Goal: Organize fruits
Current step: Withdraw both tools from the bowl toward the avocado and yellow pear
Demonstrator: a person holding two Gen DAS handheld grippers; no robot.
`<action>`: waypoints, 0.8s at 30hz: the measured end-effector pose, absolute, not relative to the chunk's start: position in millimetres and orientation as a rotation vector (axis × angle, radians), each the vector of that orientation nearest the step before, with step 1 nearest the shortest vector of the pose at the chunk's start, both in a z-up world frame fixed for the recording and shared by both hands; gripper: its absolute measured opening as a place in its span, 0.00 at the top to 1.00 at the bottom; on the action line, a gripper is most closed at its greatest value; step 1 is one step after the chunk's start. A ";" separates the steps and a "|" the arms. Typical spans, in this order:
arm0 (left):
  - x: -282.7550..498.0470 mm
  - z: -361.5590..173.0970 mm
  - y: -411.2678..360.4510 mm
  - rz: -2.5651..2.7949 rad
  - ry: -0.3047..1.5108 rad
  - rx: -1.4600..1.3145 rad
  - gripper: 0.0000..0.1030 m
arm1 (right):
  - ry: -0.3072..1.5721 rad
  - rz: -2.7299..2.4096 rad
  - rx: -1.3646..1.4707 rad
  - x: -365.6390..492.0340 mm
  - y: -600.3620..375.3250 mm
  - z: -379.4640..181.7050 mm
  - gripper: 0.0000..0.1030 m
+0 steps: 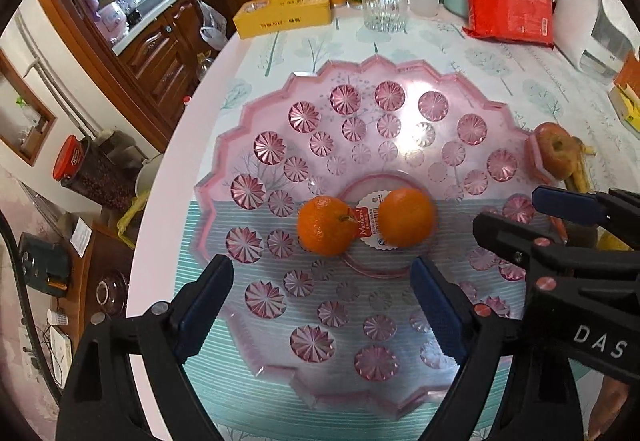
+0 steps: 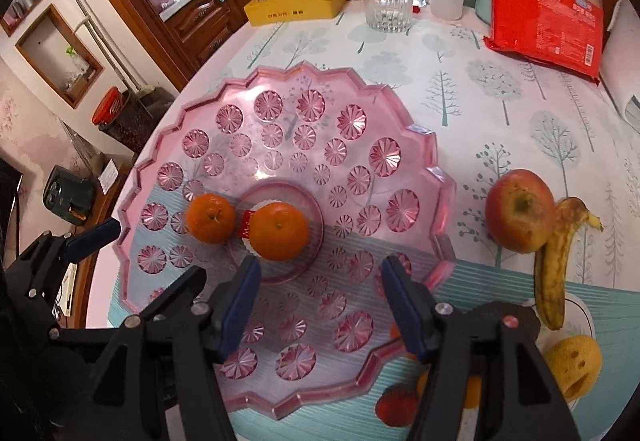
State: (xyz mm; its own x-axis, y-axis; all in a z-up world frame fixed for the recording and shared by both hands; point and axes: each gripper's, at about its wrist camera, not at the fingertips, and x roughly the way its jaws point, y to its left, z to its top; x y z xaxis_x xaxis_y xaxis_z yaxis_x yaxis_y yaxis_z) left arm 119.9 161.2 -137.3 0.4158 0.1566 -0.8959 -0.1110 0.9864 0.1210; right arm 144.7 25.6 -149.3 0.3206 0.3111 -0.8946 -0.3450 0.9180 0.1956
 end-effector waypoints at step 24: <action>61.3 -96.8 113.3 0.058 1.055 0.086 0.13 | 1.059 0.377 -0.110 70.4 -4.3 -101.7 0.38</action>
